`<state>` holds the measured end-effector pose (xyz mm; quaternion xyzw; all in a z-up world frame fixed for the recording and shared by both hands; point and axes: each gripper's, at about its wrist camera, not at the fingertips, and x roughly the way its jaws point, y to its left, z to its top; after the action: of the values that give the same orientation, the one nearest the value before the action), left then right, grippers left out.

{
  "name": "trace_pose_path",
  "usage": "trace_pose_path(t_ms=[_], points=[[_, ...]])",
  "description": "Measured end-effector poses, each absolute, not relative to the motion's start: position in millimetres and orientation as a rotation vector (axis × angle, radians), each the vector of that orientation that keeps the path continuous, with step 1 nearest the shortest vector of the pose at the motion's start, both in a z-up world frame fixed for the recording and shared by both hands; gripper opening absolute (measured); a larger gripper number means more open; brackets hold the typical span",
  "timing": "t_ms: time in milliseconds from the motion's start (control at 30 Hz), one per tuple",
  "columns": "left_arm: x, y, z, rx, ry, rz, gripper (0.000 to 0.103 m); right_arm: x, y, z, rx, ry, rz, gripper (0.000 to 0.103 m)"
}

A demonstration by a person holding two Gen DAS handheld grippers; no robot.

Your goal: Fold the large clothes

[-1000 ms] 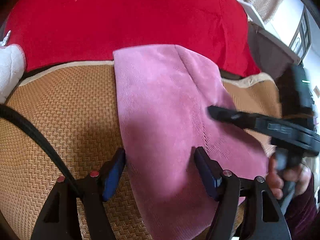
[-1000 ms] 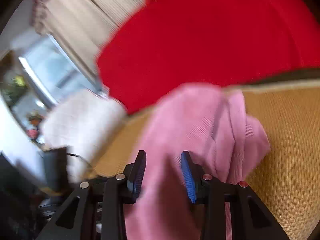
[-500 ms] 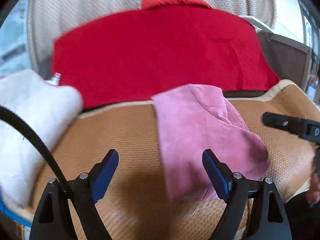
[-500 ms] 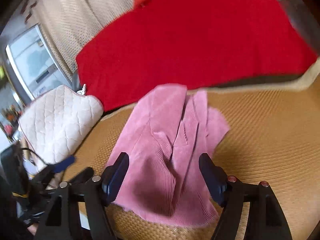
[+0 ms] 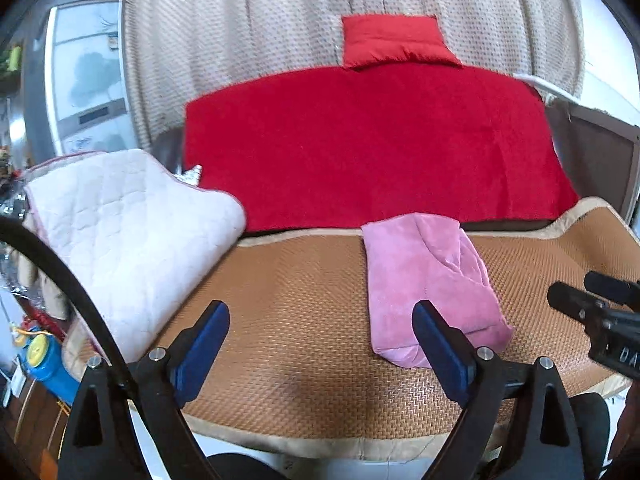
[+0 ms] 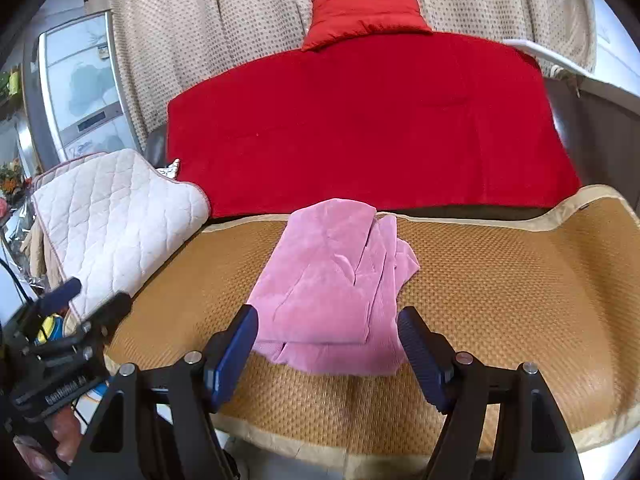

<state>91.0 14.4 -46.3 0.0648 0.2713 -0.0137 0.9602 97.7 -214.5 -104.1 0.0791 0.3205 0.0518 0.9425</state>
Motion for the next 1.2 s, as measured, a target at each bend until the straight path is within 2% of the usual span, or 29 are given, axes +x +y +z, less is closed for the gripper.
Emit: trace_pose_path(t_ms=[367,1200], points=[[40,28,3,0.149,0.398,0.054,0.093,36,-200,-54,0.128,0.517,0.133,0.076],[-16,22,42,0.189,0.300,0.037,0.093,-13,-195,-32,0.160,0.484,0.129,0.076]])
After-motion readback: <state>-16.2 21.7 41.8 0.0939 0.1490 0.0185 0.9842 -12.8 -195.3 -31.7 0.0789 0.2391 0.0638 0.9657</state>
